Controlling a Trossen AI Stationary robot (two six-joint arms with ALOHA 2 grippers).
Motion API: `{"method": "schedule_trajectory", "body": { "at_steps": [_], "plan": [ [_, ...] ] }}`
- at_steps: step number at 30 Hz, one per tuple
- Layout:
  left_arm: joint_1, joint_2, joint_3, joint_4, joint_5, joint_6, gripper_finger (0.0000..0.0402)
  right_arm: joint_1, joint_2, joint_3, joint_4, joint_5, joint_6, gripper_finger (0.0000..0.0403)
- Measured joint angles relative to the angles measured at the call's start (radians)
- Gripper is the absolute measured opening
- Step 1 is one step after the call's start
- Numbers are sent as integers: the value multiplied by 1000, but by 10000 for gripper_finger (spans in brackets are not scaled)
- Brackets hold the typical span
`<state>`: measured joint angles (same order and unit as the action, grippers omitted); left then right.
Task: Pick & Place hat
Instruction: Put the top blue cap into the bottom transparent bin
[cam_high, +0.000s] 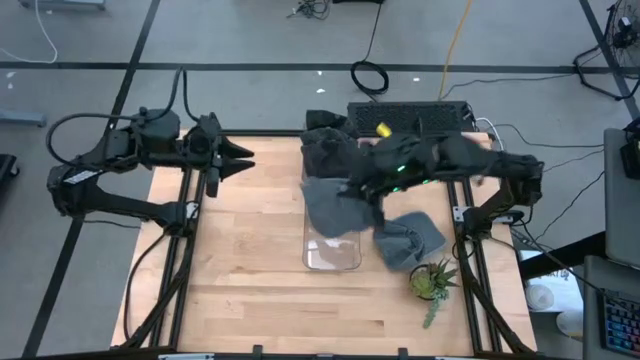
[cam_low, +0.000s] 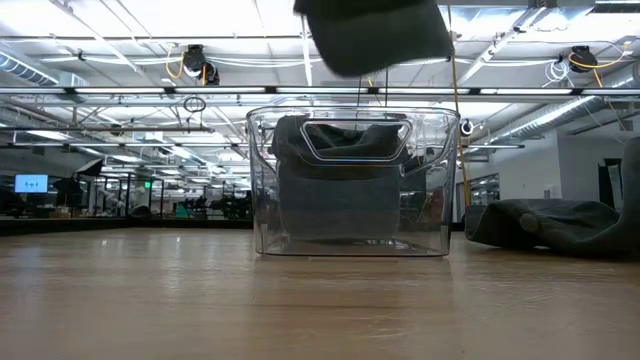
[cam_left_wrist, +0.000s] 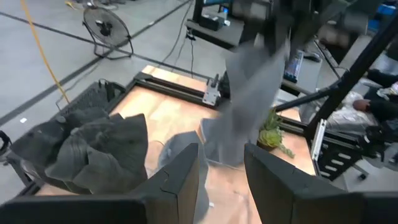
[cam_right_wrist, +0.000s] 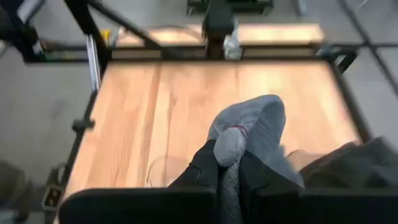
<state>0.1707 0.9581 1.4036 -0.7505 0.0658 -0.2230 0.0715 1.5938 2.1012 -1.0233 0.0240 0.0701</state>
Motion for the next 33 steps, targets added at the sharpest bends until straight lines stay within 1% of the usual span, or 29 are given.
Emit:
{"method": "schedule_trajectory", "body": {
  "at_steps": [2, 6, 7, 11, 14, 18, 22, 24, 26, 28, 33],
  "plan": [
    [0, 1, 0, 8, -10, 0, 136, 5, 2, -72, 37, -22, -4, 2],
    [0, 0, 0, 10, -51, -9, 136, 1, -1, -214, 146, -163, 1, 2],
    [0, 1, 0, 9, -54, -15, 136, 0, 0, -248, 185, -180, 8, 2],
    [0, 1, 0, 1, -56, -15, 136, -2, 1, -343, 348, -181, 27, 2],
    [0, 1, 0, -15, -49, -16, 136, -6, -1, -398, 431, -180, 50, 1],
    [0, 1, 0, -34, -41, -16, 136, -6, -1, -473, 495, -130, 54, 1],
    [-1, 1, 0, -47, -41, -17, 136, -9, -18, -582, 622, -123, 102, 1],
    [-2, 1, 0, -58, -41, -18, 136, -9, -30, -639, 706, -74, 113, 1],
    [-2, 1, 0, -67, -40, -18, 136, -9, -43, -690, 736, -13, 114, 1],
    [-2, 1, 0, -69, -40, -18, 136, -13, -56, -737, 778, 25, 114, 1],
    [-2, 1, 0, -69, -20, -16, 136, -31, -78, -856, 887, 50, 130, 0]
  ]
}}
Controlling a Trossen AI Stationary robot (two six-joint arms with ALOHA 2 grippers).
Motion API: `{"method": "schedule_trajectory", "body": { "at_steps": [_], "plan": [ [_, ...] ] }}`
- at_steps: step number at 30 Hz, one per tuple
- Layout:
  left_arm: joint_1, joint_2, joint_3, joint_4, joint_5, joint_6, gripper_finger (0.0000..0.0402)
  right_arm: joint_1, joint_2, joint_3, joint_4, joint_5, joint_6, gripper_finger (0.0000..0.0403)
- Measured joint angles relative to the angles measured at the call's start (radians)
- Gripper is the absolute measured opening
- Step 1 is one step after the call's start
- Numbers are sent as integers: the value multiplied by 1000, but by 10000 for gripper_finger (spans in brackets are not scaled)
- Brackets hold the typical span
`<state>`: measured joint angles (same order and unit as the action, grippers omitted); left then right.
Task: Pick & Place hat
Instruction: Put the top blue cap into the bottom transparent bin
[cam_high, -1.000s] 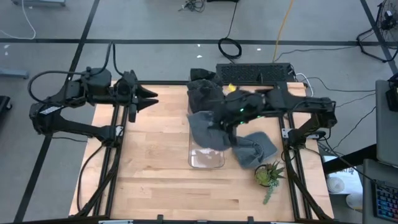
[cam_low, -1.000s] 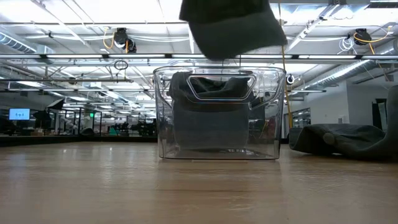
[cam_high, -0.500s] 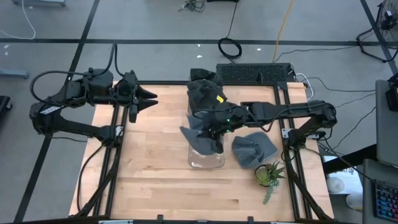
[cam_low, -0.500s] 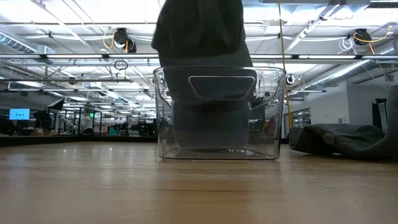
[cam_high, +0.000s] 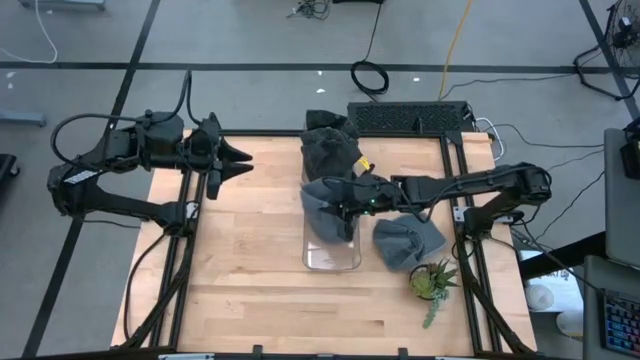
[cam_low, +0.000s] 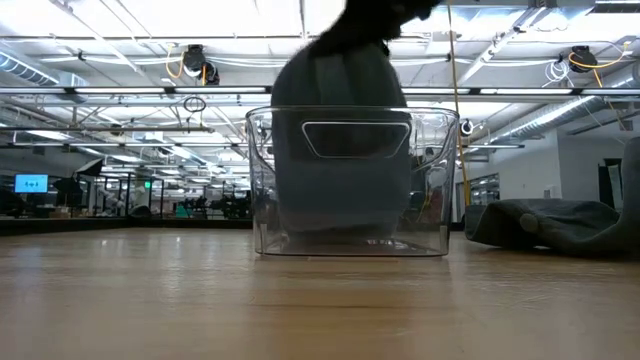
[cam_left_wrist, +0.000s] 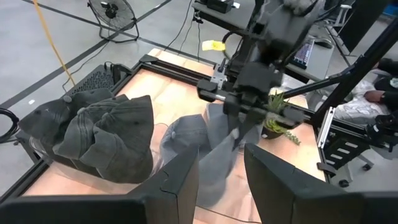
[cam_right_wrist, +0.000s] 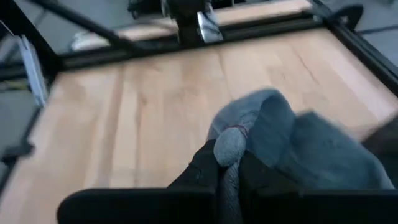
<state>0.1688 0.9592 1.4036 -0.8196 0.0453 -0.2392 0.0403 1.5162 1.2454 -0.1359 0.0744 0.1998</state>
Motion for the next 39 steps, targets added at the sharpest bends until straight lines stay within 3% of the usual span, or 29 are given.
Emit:
{"method": "schedule_trajectory", "body": {
  "at_steps": [10, 15, 22, 29, 35, 39],
  "plan": [
    [0, 0, 0, 2, 6, 10, 136, -49, -43, -214, 196, 14, -63, 0],
    [0, 0, 0, 2, 6, 11, 136, -61, -49, -248, 271, -3, -113, 4],
    [0, 0, 0, 6, 46, 15, 136, -92, -127, -246, 304, 1, -177, 73],
    [0, 0, 0, 10, 64, 19, 136, -118, -147, -247, 194, -104, -115, 149],
    [0, 0, 0, 11, 62, 17, 136, -118, -167, -247, 290, -63, -191, 173],
    [0, 0, 0, 11, 60, 16, 136, -112, -215, -246, 325, -65, -145, 170]
  ]
}}
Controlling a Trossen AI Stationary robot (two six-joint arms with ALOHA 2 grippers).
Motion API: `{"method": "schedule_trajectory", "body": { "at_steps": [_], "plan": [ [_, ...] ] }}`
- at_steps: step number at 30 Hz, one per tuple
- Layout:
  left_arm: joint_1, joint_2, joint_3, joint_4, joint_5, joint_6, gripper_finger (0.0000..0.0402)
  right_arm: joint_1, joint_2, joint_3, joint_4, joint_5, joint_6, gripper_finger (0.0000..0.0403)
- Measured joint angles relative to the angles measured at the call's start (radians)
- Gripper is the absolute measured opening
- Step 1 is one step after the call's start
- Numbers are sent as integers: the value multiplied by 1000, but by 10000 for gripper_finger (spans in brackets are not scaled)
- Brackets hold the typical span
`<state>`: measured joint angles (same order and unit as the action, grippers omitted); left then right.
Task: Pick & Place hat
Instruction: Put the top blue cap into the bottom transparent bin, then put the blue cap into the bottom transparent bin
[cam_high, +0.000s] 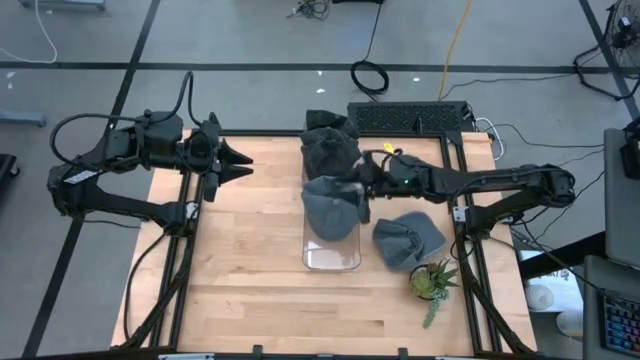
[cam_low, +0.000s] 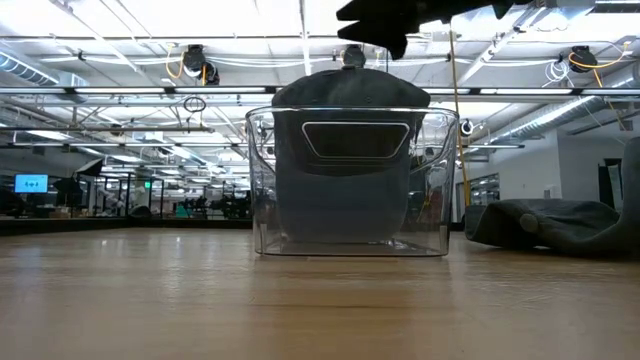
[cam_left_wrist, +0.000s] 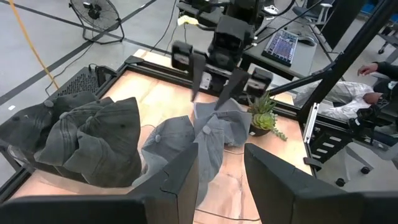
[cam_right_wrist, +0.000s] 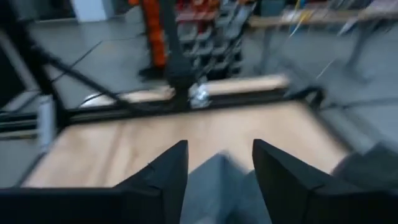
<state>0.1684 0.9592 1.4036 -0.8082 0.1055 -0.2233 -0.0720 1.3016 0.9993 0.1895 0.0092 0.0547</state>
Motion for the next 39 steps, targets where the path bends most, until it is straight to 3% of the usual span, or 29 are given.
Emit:
{"method": "schedule_trajectory", "body": {
  "at_steps": [5, 11, 19, 25, 32, 39],
  "plan": [
    [0, 2, 0, 1, -1, 0, 136, 36, 6, -2, -153, -137, 104, 113],
    [1, 3, 0, 2, -38, 6, 136, 82, 33, -1, -154, -140, 88, 11],
    [1, 3, 0, 37, -59, 10, 136, 88, 151, 0, -193, -140, 148, 2],
    [1, 3, 0, 63, 17, 11, 136, 46, 205, 0, -300, 14, 174, 0],
    [1, 3, 0, 64, 25, 11, 136, 5, 176, -1, -276, -32, 168, 0],
    [1, 3, 0, 64, 26, -4, 136, 8, 32, -1, -254, -58, 113, 0]
  ]
}}
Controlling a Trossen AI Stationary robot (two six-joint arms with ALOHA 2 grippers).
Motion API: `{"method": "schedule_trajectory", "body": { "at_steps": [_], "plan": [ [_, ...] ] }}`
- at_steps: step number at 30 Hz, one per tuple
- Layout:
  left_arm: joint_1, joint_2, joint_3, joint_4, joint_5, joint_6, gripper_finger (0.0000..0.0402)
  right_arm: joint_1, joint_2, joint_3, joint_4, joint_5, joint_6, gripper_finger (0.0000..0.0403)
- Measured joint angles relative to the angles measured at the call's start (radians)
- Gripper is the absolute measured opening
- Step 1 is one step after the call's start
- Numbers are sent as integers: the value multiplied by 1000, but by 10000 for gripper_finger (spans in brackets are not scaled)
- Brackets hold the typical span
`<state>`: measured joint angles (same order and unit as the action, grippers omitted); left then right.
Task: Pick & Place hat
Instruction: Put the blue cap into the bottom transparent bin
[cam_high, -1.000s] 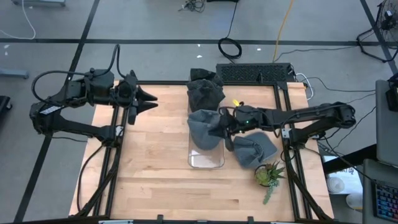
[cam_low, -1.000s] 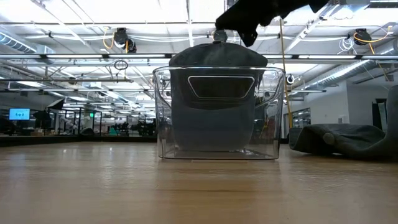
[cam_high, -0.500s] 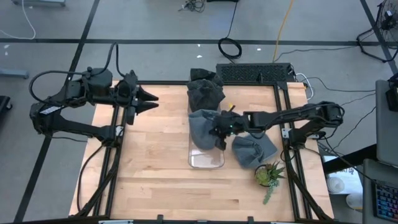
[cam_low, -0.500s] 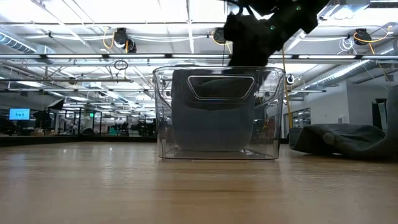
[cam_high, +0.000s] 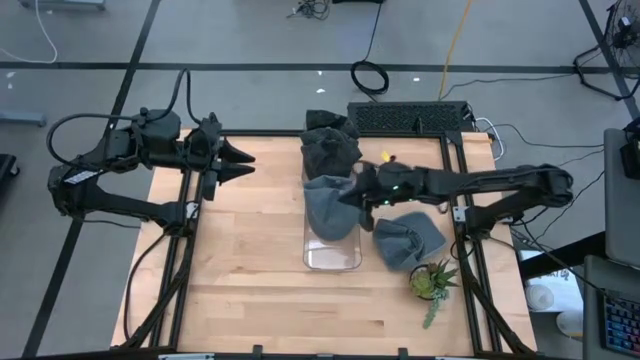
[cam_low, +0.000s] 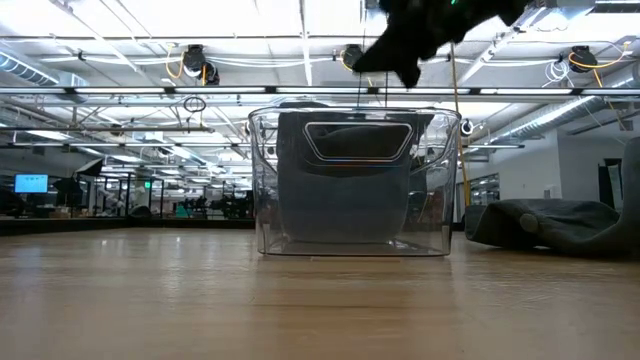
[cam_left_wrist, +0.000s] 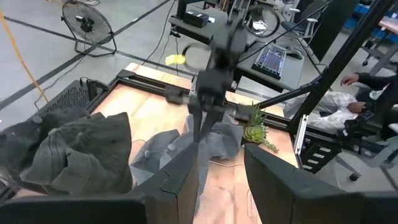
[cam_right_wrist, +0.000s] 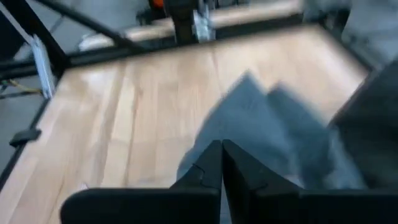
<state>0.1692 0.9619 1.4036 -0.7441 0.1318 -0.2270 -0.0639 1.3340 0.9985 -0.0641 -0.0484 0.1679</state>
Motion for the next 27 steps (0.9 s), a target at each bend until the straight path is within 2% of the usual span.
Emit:
{"method": "schedule_trajectory", "body": {
  "at_steps": [5, 9, 13, 19, 27],
  "plan": [
    [5, 0, 0, 0, -1, -27, 136, -6, -107, 0, 0, 0, -40, 19],
    [10, 0, 0, 0, -1, -11, 136, -22, -178, 0, -59, 2, -25, 62],
    [10, 0, 0, 0, 0, -7, 136, -44, -232, 0, -195, -15, 13, 108],
    [10, 0, 0, -3, 1, -69, 136, -133, -291, 0, -376, -178, 158, 147],
    [10, 0, 0, -10, 3, -167, 136, -341, -300, 0, -525, -506, 78, 147]
  ]
}}
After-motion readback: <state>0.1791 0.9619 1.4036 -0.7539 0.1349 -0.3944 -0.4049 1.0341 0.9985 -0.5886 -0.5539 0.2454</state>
